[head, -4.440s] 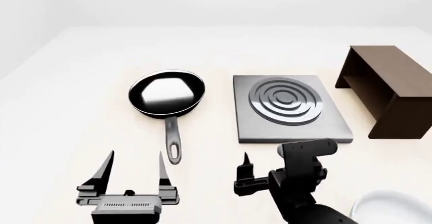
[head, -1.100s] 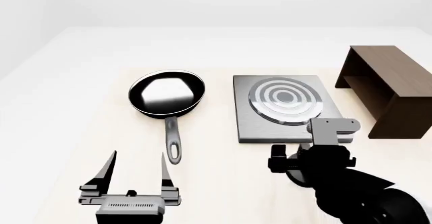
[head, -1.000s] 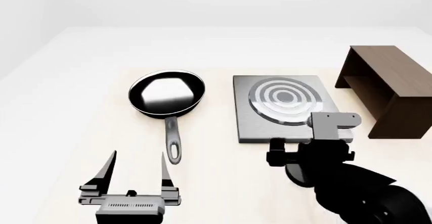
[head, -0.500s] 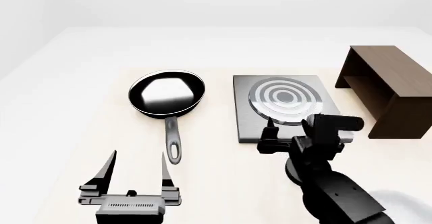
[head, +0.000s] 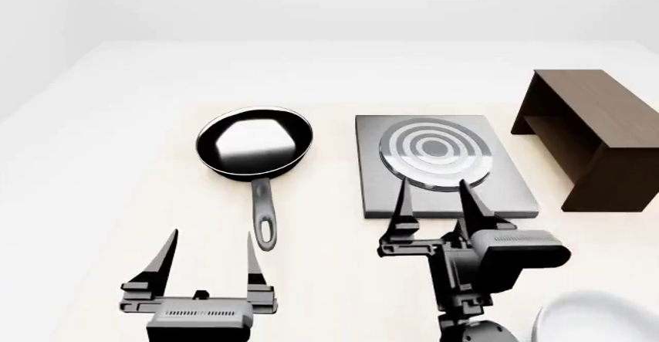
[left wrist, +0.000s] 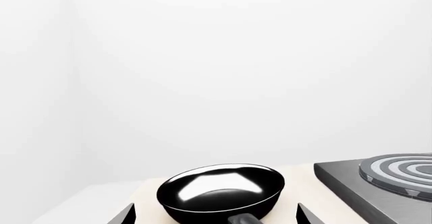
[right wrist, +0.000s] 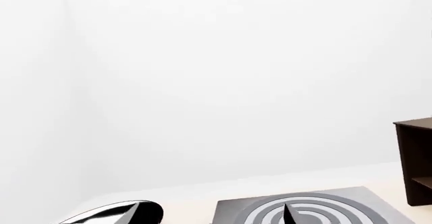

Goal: Turn on the stove.

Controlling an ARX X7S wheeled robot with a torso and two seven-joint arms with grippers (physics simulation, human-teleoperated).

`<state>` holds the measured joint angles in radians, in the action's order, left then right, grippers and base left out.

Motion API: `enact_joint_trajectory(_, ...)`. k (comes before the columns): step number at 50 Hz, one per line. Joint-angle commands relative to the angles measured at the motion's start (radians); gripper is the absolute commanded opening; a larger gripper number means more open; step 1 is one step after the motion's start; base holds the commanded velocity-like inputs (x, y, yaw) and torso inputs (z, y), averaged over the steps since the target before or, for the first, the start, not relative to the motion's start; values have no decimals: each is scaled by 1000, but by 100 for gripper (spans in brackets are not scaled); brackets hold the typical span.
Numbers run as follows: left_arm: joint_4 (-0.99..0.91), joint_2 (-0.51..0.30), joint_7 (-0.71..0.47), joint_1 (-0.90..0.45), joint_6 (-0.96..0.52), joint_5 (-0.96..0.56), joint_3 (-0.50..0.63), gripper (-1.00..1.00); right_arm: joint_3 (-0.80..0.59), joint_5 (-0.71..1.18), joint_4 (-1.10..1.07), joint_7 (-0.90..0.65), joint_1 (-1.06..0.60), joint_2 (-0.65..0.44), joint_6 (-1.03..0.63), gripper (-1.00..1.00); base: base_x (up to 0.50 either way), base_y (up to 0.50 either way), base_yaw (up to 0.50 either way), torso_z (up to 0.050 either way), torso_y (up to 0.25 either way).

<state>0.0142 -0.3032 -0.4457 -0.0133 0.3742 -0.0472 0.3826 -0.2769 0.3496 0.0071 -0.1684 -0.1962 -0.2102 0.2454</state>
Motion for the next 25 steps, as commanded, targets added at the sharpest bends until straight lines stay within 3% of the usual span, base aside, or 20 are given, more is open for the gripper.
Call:
enact_joint_trajectory(1, -10, -3, -2, 0, -6, -1, 4, 100, -14, -81, 99, 29, 46, 63, 253, 100, 0, 0, 0, 0, 0)
enact_joint_trajectory(4, -2, -3, -1, -3, -1, -3, 5, 100, -9, -160, 139, 0, 50, 74, 312, 100, 0, 0, 0, 0, 0)
enact_joint_trajectory(25, 1, -9, -9, -4, 15, 10, 11, 100, 8, -64, 305, 55, 77, 84, 533, 100, 0, 0, 0, 0, 0)
